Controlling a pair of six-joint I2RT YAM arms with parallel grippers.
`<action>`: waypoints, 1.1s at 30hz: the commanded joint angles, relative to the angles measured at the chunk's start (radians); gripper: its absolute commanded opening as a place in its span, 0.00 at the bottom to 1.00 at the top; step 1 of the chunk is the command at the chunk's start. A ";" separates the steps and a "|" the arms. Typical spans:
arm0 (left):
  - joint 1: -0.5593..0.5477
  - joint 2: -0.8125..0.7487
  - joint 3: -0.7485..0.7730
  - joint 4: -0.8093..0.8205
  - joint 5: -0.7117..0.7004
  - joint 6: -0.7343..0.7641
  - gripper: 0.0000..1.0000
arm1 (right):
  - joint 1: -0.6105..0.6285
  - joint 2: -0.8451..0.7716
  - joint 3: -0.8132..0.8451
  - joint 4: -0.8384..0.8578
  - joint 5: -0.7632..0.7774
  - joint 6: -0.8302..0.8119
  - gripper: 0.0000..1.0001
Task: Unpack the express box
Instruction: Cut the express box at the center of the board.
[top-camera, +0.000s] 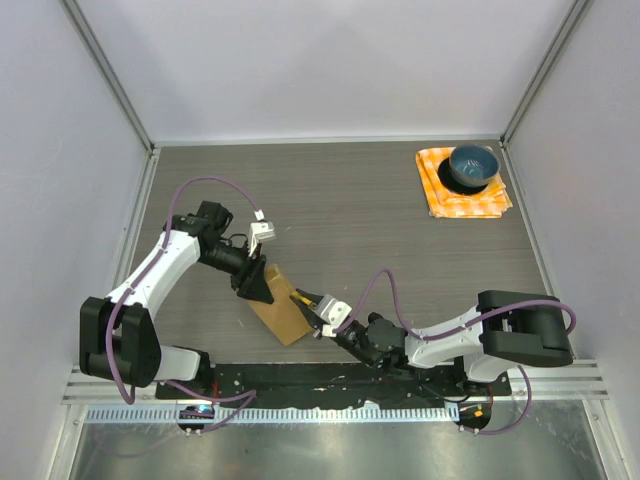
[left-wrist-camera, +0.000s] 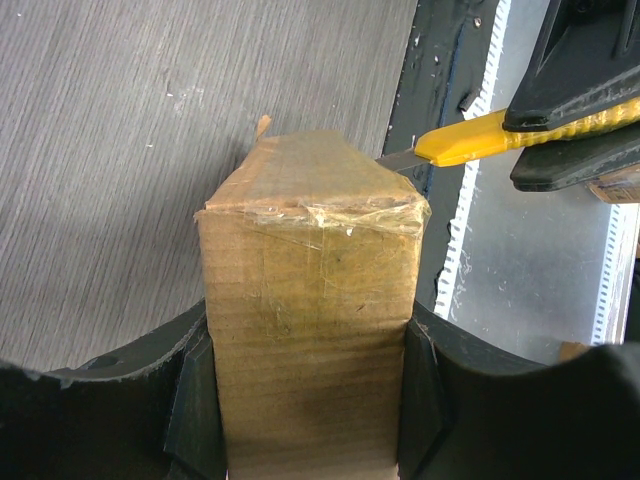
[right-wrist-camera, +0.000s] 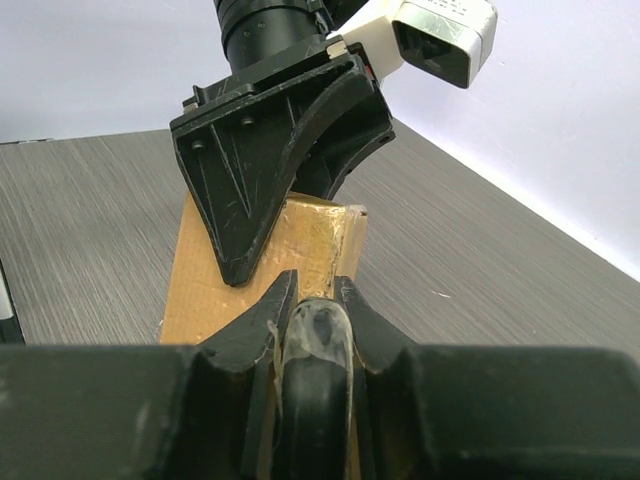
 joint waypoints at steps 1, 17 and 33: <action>0.003 -0.013 -0.008 -0.004 -0.050 0.058 0.25 | 0.001 -0.010 0.036 0.301 -0.010 -0.032 0.01; 0.003 -0.013 -0.007 -0.014 -0.044 0.071 0.25 | -0.014 -0.011 0.047 0.316 -0.028 -0.060 0.01; 0.003 -0.023 -0.005 -0.031 -0.038 0.087 0.25 | -0.031 0.032 0.048 0.302 -0.028 -0.057 0.01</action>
